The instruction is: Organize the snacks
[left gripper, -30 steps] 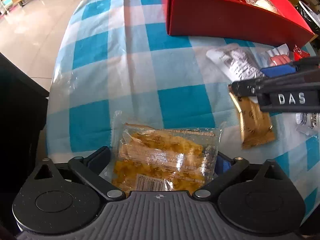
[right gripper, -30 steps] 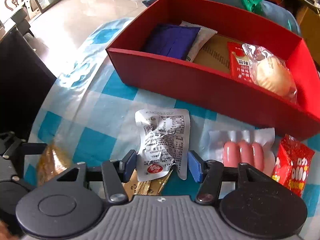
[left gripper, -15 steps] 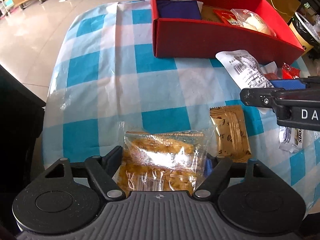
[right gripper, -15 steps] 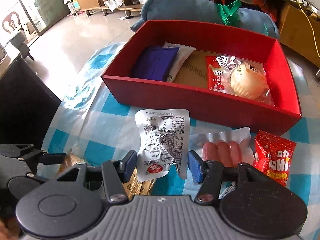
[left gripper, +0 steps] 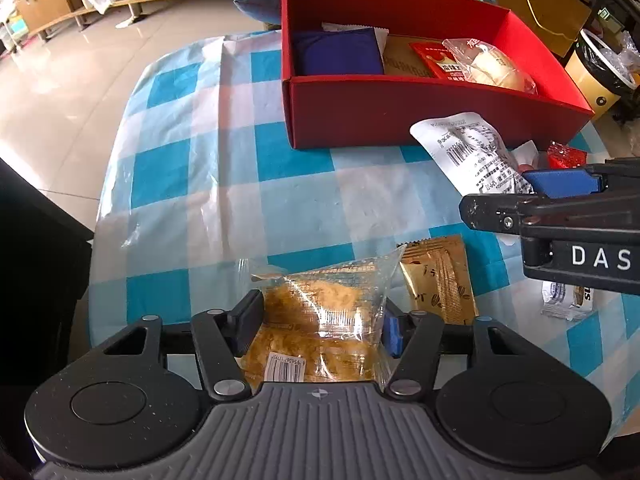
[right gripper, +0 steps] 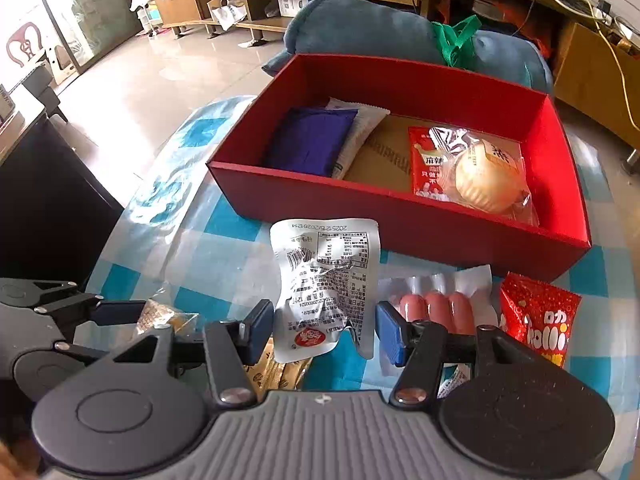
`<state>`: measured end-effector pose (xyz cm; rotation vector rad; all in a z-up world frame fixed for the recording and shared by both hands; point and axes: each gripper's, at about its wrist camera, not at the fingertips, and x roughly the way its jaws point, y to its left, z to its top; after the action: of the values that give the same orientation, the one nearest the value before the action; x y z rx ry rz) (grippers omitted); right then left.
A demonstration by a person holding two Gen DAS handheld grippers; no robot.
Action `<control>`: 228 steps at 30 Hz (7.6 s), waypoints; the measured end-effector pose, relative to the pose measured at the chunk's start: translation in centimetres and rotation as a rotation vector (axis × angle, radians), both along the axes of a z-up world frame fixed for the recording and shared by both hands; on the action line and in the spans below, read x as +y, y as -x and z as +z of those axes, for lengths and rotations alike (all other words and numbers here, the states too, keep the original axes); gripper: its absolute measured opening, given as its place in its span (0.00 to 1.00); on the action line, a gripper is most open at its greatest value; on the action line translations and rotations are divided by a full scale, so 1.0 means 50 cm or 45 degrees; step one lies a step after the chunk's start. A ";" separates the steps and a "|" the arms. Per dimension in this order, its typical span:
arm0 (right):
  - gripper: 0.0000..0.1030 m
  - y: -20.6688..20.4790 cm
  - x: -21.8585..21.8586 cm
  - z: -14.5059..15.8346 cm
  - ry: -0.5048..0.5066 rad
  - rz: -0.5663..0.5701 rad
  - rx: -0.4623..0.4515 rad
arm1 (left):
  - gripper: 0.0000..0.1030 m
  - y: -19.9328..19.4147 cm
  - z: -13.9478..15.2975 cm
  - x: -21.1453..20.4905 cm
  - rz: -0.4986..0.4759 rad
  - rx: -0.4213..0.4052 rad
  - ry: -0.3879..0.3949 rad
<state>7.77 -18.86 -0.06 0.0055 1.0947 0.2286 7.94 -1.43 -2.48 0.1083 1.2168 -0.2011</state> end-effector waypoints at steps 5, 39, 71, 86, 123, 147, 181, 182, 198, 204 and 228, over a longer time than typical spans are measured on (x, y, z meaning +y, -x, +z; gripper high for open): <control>0.49 0.002 -0.002 -0.001 -0.015 0.001 0.010 | 0.90 -0.020 -0.041 0.025 0.069 0.141 0.050; 0.49 0.034 -0.024 0.037 -0.106 -0.001 -0.020 | 0.98 0.055 -0.071 -0.011 -0.075 0.092 -0.140; 0.46 0.015 -0.051 0.016 -0.116 -0.016 0.021 | 1.00 0.018 -0.066 -0.009 0.017 0.085 -0.133; 0.62 -0.056 0.059 -0.089 0.156 0.293 0.094 | 0.77 0.052 -0.049 0.026 -0.016 0.097 -0.055; 0.50 -0.034 0.005 -0.006 0.064 0.118 -0.021 | 0.68 0.032 -0.008 0.028 0.012 0.051 0.031; 0.50 -0.014 -0.025 0.093 -0.021 0.066 -0.172 | 0.44 0.015 0.049 0.033 0.088 -0.008 0.186; 0.50 -0.028 -0.062 0.127 -0.080 -0.012 -0.240 | 0.38 -0.014 0.081 0.041 0.156 -0.032 0.270; 0.50 -0.031 -0.064 0.127 -0.082 -0.020 -0.242 | 0.38 -0.020 0.088 0.038 0.154 -0.044 0.277; 0.50 -0.082 -0.101 0.159 -0.117 -0.113 -0.303 | 0.37 -0.128 0.174 -0.037 0.117 -0.200 0.373; 0.50 -0.114 -0.119 0.161 -0.131 -0.158 -0.314 | 0.37 -0.172 0.183 -0.074 0.093 -0.245 0.353; 0.50 -0.213 -0.134 0.091 -0.023 -0.204 -0.242 | 0.38 -0.258 0.141 -0.113 0.094 -0.277 0.174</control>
<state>18.42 -25.55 4.49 0.0857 0.8979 0.0922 20.85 -7.10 4.56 -0.0337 0.9855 -0.2020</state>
